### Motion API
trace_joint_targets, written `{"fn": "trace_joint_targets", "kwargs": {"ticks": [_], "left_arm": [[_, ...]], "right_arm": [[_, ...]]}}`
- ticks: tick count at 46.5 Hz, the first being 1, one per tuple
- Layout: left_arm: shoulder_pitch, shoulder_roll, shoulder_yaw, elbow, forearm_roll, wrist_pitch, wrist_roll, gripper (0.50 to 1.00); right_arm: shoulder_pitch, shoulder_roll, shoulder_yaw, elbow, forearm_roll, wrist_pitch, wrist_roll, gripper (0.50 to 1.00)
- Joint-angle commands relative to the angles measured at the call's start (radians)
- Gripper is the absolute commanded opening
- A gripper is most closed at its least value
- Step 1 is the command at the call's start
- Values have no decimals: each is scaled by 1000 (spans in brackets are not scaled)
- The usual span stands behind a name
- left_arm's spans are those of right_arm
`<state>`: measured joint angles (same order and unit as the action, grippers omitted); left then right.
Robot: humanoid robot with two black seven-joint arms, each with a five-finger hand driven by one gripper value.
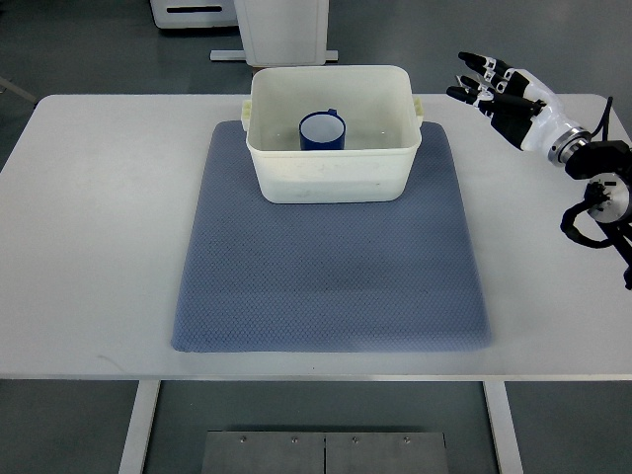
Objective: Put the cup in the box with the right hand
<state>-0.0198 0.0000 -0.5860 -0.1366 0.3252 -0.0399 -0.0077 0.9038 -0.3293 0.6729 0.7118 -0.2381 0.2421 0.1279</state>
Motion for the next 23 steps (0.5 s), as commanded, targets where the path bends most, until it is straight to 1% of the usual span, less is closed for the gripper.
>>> {"fn": "trace_joint_targets", "kwargs": {"ticks": [1,11,23], "left_arm": [[0,0,0,0,0,0,0,1000],[0,0,0,0,0,0,0,1000],[0,0,0,0,0,0,0,1000]], "right_arm": [[-19,7,1,-8,0,-10,2,1000],[-51,7,-1,-29,0,-12,3,1000],[-88,7,-1,-29,0,-12,3,1000]]}}
